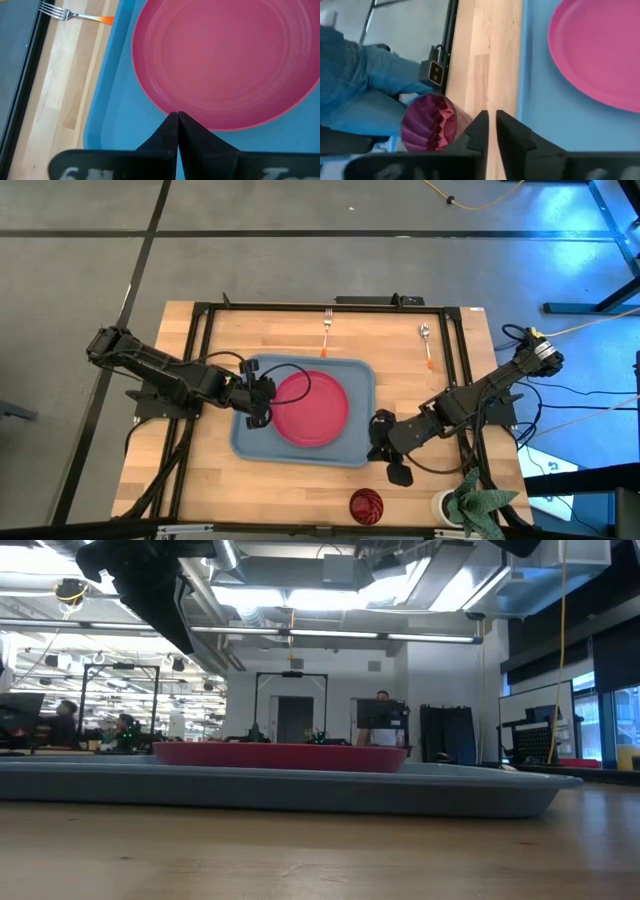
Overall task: Pick and place plate/cup/fork/spoon on tray
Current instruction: Put the red glass on the blue serving tray to the top right of the red plate
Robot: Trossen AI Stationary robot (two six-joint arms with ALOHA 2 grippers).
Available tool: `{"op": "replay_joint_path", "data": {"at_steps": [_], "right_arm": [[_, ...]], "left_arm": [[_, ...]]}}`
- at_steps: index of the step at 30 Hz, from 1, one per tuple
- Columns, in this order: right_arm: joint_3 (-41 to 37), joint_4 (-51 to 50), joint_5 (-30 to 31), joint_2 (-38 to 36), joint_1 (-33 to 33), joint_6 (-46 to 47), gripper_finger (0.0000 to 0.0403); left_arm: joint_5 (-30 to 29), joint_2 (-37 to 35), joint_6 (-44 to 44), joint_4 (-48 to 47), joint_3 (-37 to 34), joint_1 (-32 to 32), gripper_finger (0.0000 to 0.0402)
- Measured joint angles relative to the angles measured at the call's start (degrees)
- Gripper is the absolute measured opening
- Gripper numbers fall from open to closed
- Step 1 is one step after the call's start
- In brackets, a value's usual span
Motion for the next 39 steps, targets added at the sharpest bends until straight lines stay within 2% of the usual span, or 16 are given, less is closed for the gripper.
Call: {"op": "replay_joint_path", "data": {"at_steps": [3,5,15,18,23,28,35,39], "right_arm": [[0.00,0.00,0.03,0.00,0.00,-0.03,0.0009],[0.00,-0.01,0.04,0.00,-0.02,1.23,0.0006],[0.00,-0.45,0.09,0.00,-0.39,1.25,0.0071],[0.00,-1.69,0.13,0.00,-0.37,-2.71,0.0087],[0.00,-1.95,0.36,0.00,0.97,-10.35,0.0090],[0.00,-1.66,1.53,0.00,2.82,-10.81,0.0088],[0.00,-1.86,6.98,0.04,5.72,-9.49,0.0087],[0.34,-3.61,7.23,0.81,6.85,-9.80,0.0087]], "left_arm": [[0.00,0.00,0.00,0.00,0.00,0.00,0.0000],[0.00,0.00,0.01,0.00,0.00,0.00,0.0000],[0.00,0.00,0.35,0.00,0.00,0.00,0.0000],[0.00,0.00,1.21,0.00,0.00,-0.02,0.0000],[0.02,0.00,1.92,0.02,0.00,0.00,0.0000],[0.02,0.00,1.92,0.02,0.00,0.02,0.0000],[0.02,0.00,1.87,0.02,0.00,0.04,0.0000],[0.02,0.00,1.84,0.03,0.00,0.04,0.0000]]}}
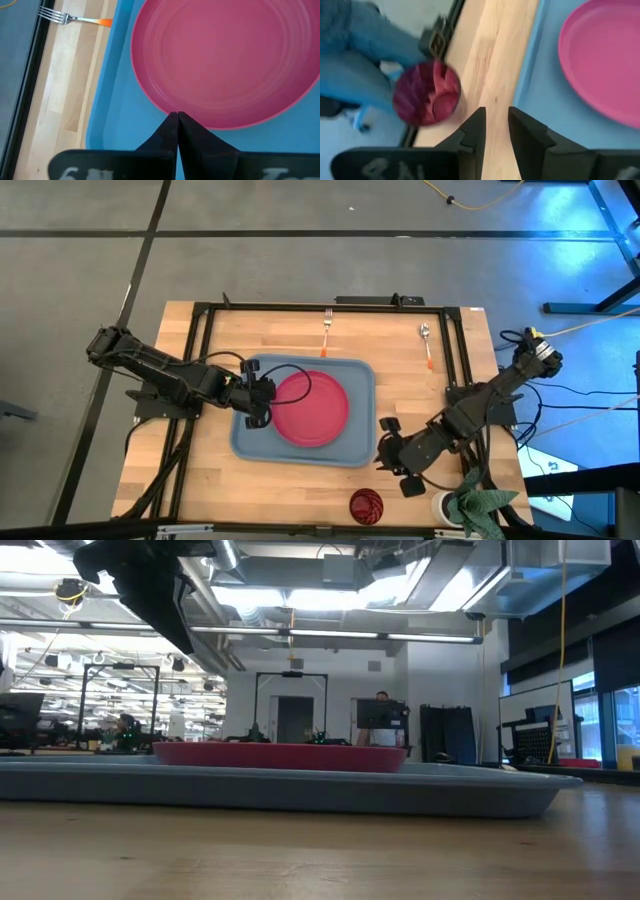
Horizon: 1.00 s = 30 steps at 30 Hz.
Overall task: Pick and place plate/cup/fork/spoon on tray
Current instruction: Put the red glass on the blue serving tray to the top right of the red plate
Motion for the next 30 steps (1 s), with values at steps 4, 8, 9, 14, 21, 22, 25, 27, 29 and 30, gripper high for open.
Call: {"op": "replay_joint_path", "data": {"at_steps": [4,8,9,14,21,22,25,27,29,30], "right_arm": [[3.44,-9.35,-0.80,2.83,0.39,0.65,0.0087],[8.86,-19.85,-2.28,7.79,0.29,0.64,0.0087],[10.49,-21.41,-3.10,9.08,0.31,0.51,0.0087],[19.49,-23.10,-5.32,15.76,0.22,2.39,0.0087],[29.89,-23.76,-6.14,23.20,0.20,10.69,0.0087],[30.88,-23.85,-6.14,24.15,0.20,11.34,0.0087],[32.59,-23.96,-6.57,26.93,0.20,11.95,0.0087],[33.19,-24.37,-7.76,28.57,0.23,12.06,0.0087],[33.84,-25.30,-8.04,29.58,0.23,11.52,0.0087],[34.03,-25.52,-8.04,29.88,0.23,11.33,0.0087]], "left_arm": [[0.94,0.00,0.08,0.14,0.00,0.00,0.0000],[2.28,0.00,0.81,0.90,0.00,0.00,0.0000],[2.34,0.00,1.09,1.11,0.00,0.00,0.0000],[2.37,0.00,1.14,1.34,0.00,0.00,0.0000],[2.38,0.00,1.59,1.31,0.00,0.00,0.0000],[2.39,0.00,1.60,1.31,0.00,0.00,0.0000],[2.38,0.00,1.77,1.27,0.00,0.00,0.0000],[2.38,0.00,2.92,1.29,0.00,0.00,0.0000],[2.38,0.00,4.14,1.29,0.00,0.00,0.0000],[2.38,0.00,4.46,1.30,0.00,0.00,0.0000]]}}
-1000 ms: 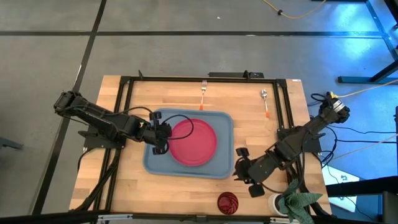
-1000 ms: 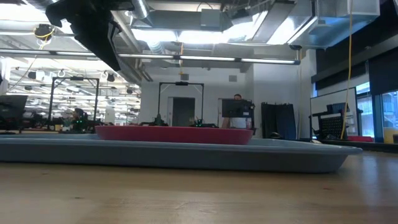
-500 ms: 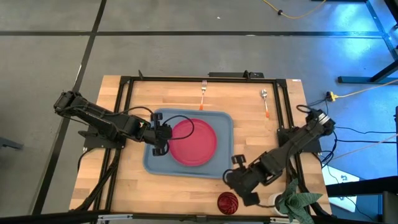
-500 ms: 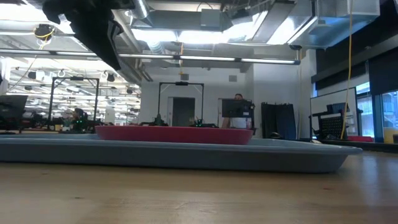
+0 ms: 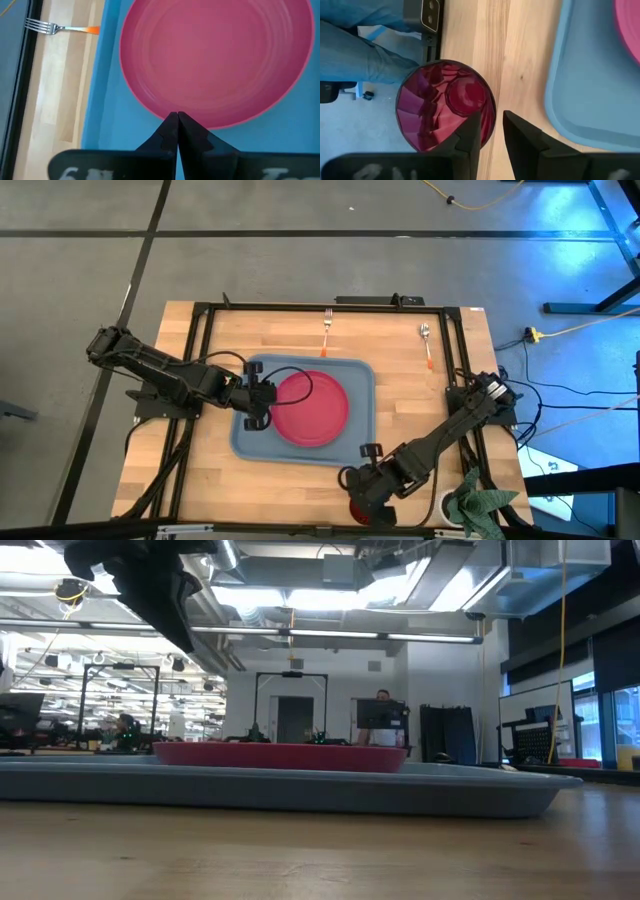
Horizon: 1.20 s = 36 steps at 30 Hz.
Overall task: Pick and place plate/cup/fork/spoon on tray
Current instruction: Put the red glass on the blue serving tray to the top right of the red plate
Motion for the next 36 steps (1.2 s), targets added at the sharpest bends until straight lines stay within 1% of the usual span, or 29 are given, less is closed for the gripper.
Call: {"op": "replay_joint_path", "data": {"at_steps": [11,20,36], "right_arm": [[-0.29,-1.25,0.04,0.95,0.00,-0.52,0.0087],[-0.41,-1.95,0.66,1.89,0.00,-3.24,0.0087],[-0.41,-1.66,0.44,2.24,0.00,-1.82,0.0087]], "left_arm": [[-0.07,0.00,0.15,0.12,0.00,0.00,0.0000],[-0.09,-0.01,0.17,0.29,0.00,-0.01,0.0000],[-0.07,0.00,0.17,0.31,0.00,0.00,0.0000]]}}
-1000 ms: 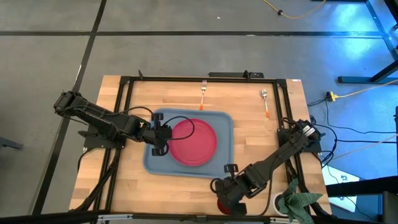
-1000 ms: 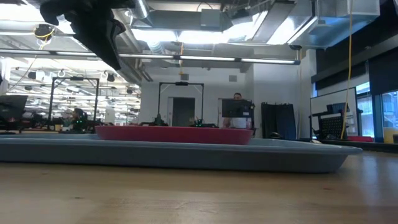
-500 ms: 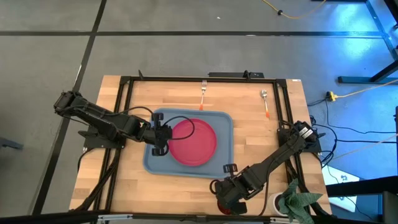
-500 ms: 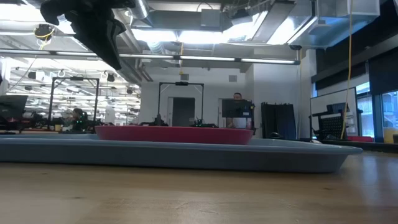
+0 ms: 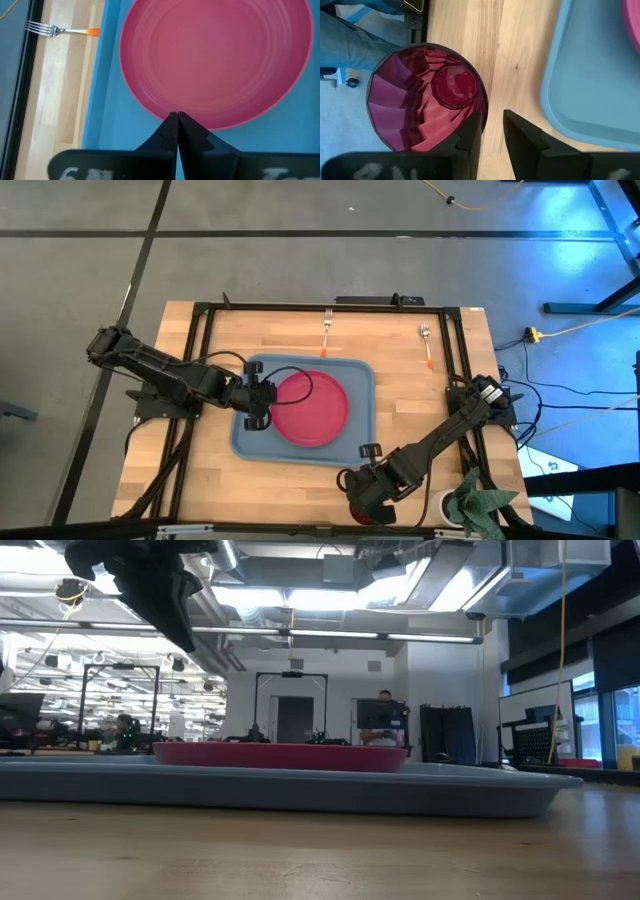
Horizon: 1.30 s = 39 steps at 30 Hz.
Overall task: Pick and place plate/cup/fork/spoon on tray
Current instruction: Put the red glass on the blue serving tray to the top right of the red plate
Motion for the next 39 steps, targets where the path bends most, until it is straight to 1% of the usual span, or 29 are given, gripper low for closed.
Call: {"op": "replay_joint_path", "data": {"at_steps": [35,39], "right_arm": [[-0.07,0.57,0.46,1.44,-0.02,-0.20,0.0087],[-2.42,2.90,0.40,1.53,-0.08,-0.15,0.0087]], "left_arm": [[0.04,-0.02,-0.16,0.04,0.00,-0.01,0.0000],[0.04,0.00,-0.22,0.07,0.00,-0.02,0.0000]]}}
